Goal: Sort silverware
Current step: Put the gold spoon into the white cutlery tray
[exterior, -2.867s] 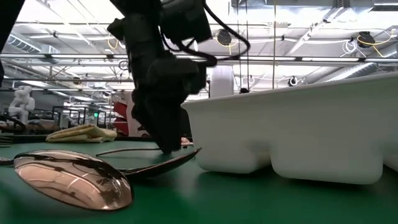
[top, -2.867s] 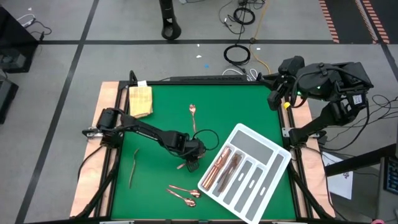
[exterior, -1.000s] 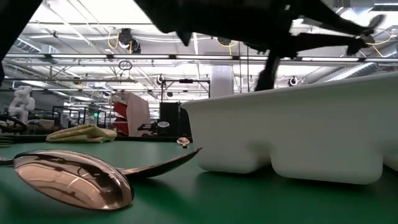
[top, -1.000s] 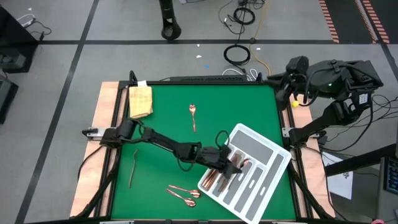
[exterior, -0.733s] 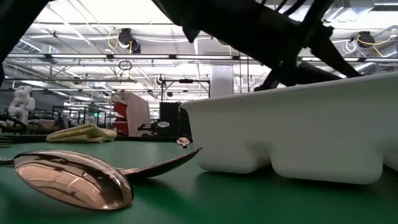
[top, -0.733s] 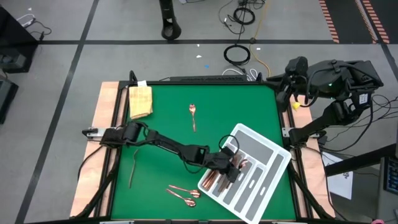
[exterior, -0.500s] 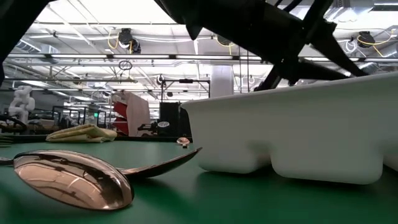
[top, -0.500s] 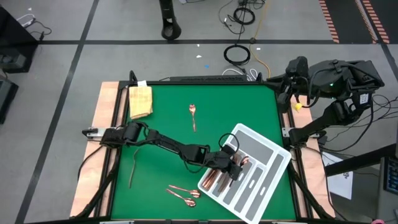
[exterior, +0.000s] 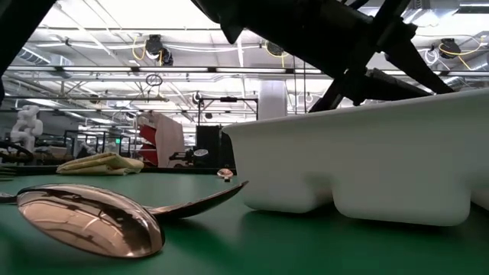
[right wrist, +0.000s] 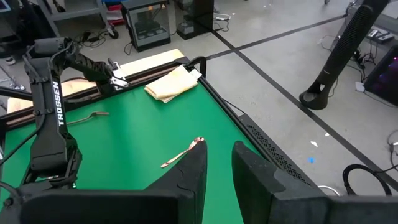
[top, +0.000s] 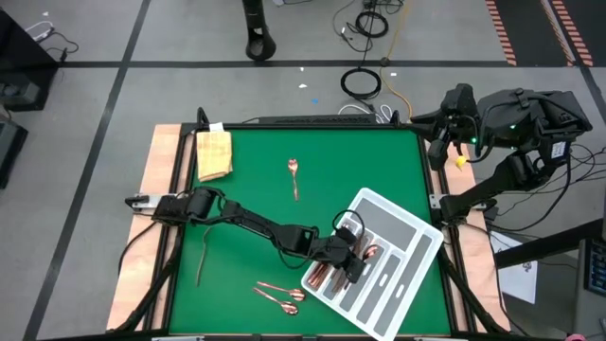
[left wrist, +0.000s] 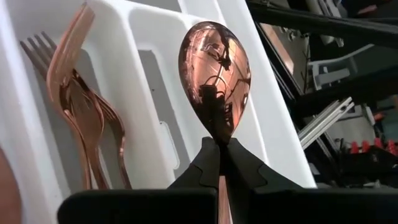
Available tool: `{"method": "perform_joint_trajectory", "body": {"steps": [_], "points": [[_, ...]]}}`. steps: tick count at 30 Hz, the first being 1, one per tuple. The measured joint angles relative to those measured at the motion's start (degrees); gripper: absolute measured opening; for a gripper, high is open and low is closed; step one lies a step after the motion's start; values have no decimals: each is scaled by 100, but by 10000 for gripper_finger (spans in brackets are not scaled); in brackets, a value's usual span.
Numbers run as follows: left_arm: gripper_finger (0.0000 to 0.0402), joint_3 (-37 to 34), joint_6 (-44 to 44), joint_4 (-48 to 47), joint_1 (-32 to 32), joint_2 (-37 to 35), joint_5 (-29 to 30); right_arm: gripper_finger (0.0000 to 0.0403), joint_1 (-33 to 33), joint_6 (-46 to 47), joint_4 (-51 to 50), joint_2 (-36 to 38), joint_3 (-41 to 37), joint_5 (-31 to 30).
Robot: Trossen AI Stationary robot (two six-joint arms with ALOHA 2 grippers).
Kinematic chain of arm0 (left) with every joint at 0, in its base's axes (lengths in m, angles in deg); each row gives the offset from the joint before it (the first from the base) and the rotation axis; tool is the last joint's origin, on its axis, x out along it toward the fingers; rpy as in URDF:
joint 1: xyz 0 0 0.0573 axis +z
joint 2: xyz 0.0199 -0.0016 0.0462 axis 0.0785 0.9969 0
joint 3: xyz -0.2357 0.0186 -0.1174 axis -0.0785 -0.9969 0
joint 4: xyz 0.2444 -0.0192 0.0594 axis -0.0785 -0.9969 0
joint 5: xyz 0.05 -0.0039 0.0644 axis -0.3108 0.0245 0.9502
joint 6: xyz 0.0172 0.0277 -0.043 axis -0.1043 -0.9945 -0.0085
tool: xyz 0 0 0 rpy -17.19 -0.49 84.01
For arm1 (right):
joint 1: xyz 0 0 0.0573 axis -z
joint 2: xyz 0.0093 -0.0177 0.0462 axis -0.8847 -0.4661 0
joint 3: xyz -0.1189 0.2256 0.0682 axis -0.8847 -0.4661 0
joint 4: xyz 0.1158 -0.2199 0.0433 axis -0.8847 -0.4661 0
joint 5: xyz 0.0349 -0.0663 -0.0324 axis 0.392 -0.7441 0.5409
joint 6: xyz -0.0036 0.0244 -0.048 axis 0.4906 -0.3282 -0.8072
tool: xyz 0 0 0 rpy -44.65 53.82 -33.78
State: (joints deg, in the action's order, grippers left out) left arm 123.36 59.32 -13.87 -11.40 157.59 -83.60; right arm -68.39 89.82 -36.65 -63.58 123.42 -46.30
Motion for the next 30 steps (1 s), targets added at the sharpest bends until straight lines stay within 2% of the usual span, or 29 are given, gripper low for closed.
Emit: {"method": "perform_joint_trajectory", "body": {"steps": [6,12,17,30], "points": [[7,32,-121,-30,-36,81,105,63,0,-7,1,-2,2,-12],[7,478,-185,-105,-57,433,-262,63,4,-28,0,0,2,-15],[8,541,-208,-251,-21,447,-189,63,2,-133,0,2,2,-7],[149,540,-174,130,72,452,-785,63,4,-234,0,2,2,4]]}}
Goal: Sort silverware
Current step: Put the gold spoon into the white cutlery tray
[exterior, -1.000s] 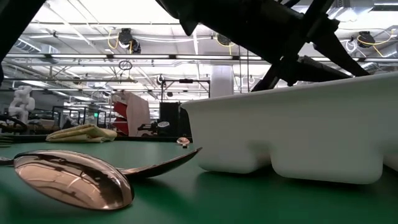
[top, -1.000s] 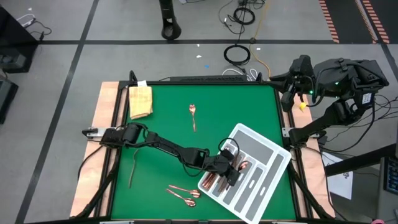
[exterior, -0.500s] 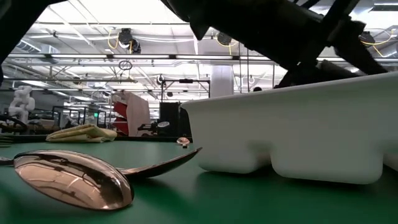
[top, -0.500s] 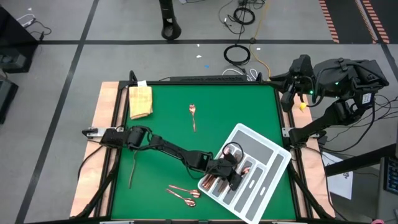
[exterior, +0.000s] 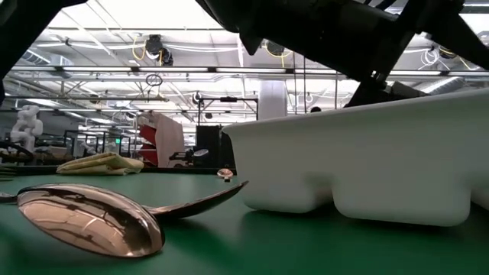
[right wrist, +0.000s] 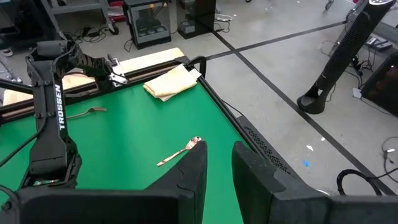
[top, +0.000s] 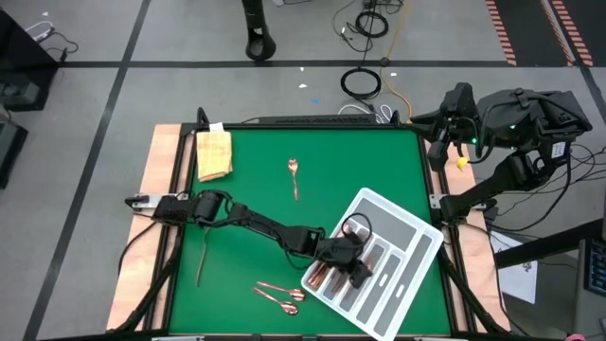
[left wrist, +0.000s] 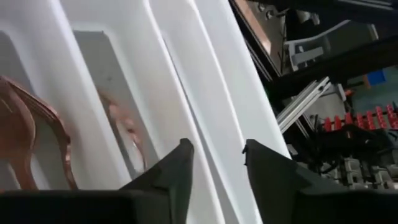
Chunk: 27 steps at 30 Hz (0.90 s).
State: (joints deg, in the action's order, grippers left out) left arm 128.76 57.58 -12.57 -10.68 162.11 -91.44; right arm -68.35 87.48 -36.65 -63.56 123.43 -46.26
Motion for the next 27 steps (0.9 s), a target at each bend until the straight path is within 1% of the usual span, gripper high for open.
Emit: {"method": "perform_joint_trajectory", "body": {"steps": [4,7,9,10,12,13,15,16,17,18,19,20,22,24,27], "points": [[170,-1,-2,-43,15,0,-24,63,0,35,2,0,-2,2],[171,-14,1,-108,125,-136,-398,63,-2,52,0,0,0,4],[172,-17,-131,-308,240,-439,-627,64,-4,57,0,0,0,11],[172,-17,-329,-534,289,-690,-674,64,-4,56,0,0,0,20],[172,3,-979,-1405,438,-1289,-534,63,-4,46,0,11,0,31],[172,16,-1310,-2087,519,-1623,-231,64,-4,46,0,15,0,33],[172,20,-1798,-3690,737,-2221,757,64,-4,39,0,35,0,33],[172,15,-1888,-4469,886,-2458,1446,63,-4,18,1,47,1,31],[172,-33,-1822,-5048,1060,-2612,2048,63,-4,-3,0,52,1,31],[172,-109,-1667,-5393,1269,-2726,2324,64,-2,-21,0,55,1,30],[173,-235,-1499,-5509,1493,-2812,2345,64,-2,-29,0,57,-1,24],[173,-380,-1367,-5460,1706,-2840,2215,64,-2,-33,0,55,0,6],[173,-676,-1250,-5301,2103,-2834,1762,64,0,-40,0,52,0,2],[173,-966,-1204,-5294,2498,-2712,1503,64,4,-40,0,49,-1,-19],[173,-1376,-1247,-5016,3189,-2501,1055,64,4,54,0,46,-2,-51]]}}
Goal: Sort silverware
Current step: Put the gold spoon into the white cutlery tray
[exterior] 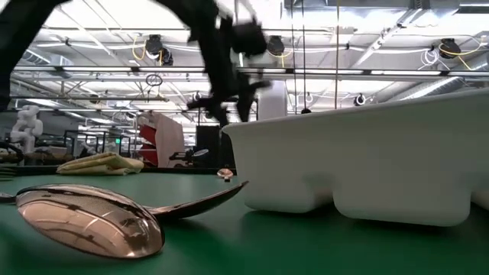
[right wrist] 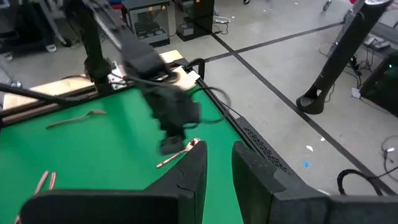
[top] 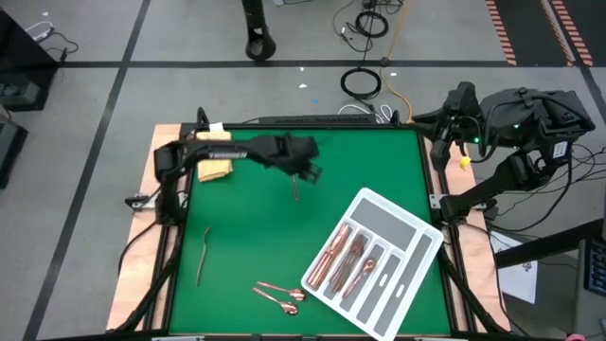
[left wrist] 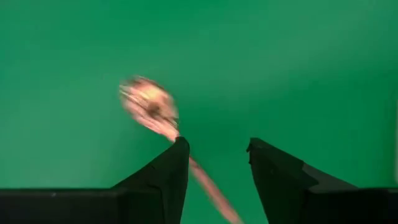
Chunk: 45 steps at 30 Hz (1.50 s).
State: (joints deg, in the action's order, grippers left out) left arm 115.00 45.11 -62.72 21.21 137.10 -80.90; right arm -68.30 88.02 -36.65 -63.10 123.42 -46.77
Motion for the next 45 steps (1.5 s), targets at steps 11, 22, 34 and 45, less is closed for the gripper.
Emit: {"method": "perform_joint_trajectory", "body": {"steps": [11,22,34,45], "points": [[173,-138,-2450,516,1485,210,-1497,64,0,226,0,-17,2,-361],[173,-158,-4172,93,1601,894,-2330,63,2,271,15,-80,2,-610],[47,-136,-4729,236,1574,1270,-2715,63,2,373,17,-170,0,-592],[3,-163,-4554,662,1547,1194,-2997,63,2,453,13,-168,2,-604]]}}
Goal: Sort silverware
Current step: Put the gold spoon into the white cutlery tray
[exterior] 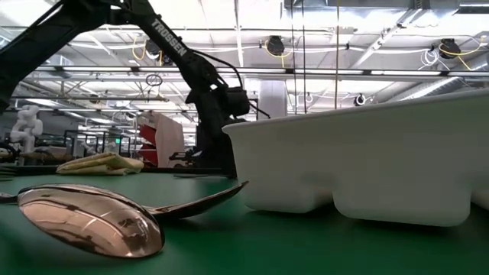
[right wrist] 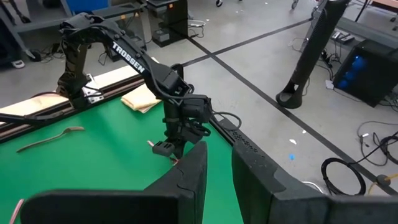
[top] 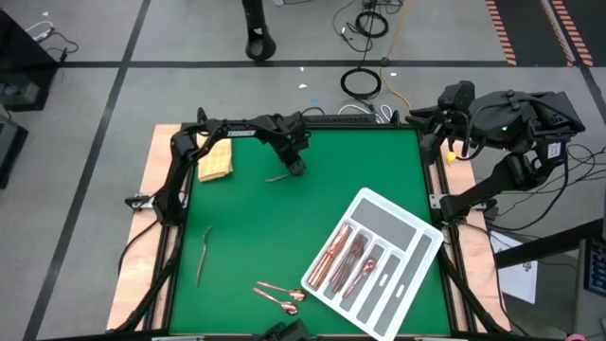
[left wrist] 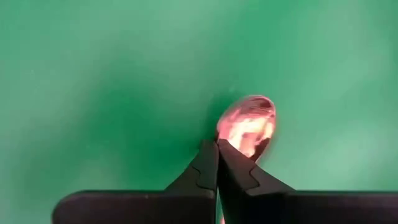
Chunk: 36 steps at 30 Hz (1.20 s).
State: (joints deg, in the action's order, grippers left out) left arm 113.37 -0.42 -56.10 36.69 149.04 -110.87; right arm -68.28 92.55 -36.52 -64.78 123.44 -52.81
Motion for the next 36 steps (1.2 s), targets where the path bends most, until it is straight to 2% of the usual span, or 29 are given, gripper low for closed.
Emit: {"method": "perform_joint_trajectory", "body": {"steps": [6,11,14,18,25,29,36], "points": [[2,-2,-39,-10,11,-378,17,63,0,-5,0,0,-1,23],[7,0,-132,68,-17,-638,300,63,-2,-83,-4,0,-2,77],[37,4,-461,155,-102,-636,210,64,-2,-116,-4,0,-1,83],[99,4,-959,135,-245,-617,157,63,-2,-118,-4,0,-2,83],[199,9,-1272,170,-381,-537,554,64,-2,-118,-3,0,-1,81],[220,7,-1249,141,-356,-444,626,64,-2,-84,-2,0,-1,79],[223,7,-1254,316,-421,-156,649,63,-2,-74,74,-22,0,74]]}}
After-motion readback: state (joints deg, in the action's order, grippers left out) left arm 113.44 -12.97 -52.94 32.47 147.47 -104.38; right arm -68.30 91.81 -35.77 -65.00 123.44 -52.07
